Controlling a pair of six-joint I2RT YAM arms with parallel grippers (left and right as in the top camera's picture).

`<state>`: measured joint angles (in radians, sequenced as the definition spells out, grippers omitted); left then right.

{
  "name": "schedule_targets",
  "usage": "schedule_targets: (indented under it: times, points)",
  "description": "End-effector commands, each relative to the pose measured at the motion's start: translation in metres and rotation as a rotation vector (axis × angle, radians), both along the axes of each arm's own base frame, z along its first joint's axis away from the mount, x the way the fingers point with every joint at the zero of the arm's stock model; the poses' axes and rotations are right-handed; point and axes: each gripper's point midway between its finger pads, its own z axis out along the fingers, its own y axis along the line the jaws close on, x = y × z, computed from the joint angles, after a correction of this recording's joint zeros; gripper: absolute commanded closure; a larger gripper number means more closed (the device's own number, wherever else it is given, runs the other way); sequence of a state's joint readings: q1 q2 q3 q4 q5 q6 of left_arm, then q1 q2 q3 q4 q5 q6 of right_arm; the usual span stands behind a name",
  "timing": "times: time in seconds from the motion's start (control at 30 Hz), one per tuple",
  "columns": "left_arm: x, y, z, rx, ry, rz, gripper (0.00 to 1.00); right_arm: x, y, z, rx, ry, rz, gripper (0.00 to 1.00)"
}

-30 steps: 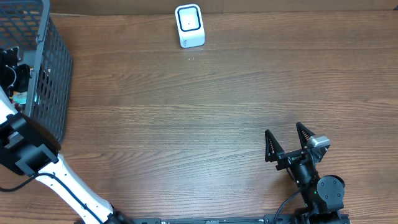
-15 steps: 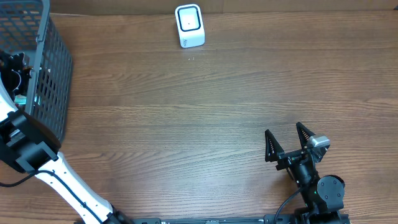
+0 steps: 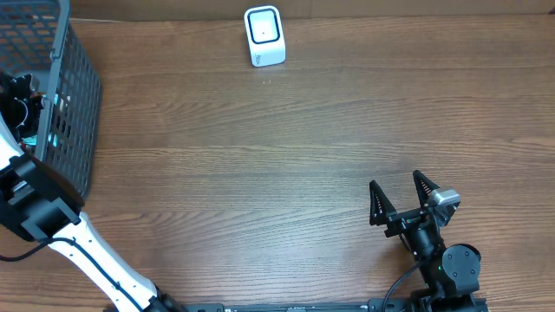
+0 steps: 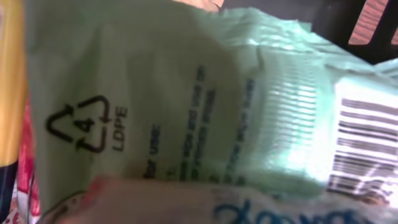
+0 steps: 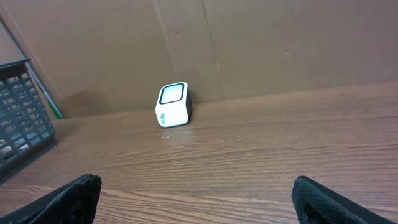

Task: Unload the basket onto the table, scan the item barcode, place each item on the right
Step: 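Grasp the Kleenex tissue pack in the basket with the left gripper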

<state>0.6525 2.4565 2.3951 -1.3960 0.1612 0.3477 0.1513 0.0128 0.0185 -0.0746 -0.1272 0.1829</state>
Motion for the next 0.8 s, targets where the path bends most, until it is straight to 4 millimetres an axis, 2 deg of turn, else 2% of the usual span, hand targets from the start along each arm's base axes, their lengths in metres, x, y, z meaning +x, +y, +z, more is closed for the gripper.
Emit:
schedule_targets:
  times: [0.0, 0.3, 0.47, 0.77]
  points:
    - [-0.001, -0.006, -0.015, -0.039, 0.023, -0.008, 0.52, 0.000, 0.000, -0.002, 0.000, -0.001, 0.003, 0.00]
    - [0.001, -0.005, -0.009, -0.030, 0.011, 0.001, 0.59, 0.000, 0.000, -0.002, 0.001, -0.001, 0.003, 0.00]
    - [0.004, -0.002, 0.013, 0.002, -0.034, 0.014, 0.60, 0.000, 0.000, -0.002, 0.000, -0.001, 0.003, 0.00]
    - [0.007, -0.001, 0.066, 0.066, -0.134, 0.053, 0.63, 0.000, 0.000, -0.002, 0.001, -0.001, 0.003, 0.00]
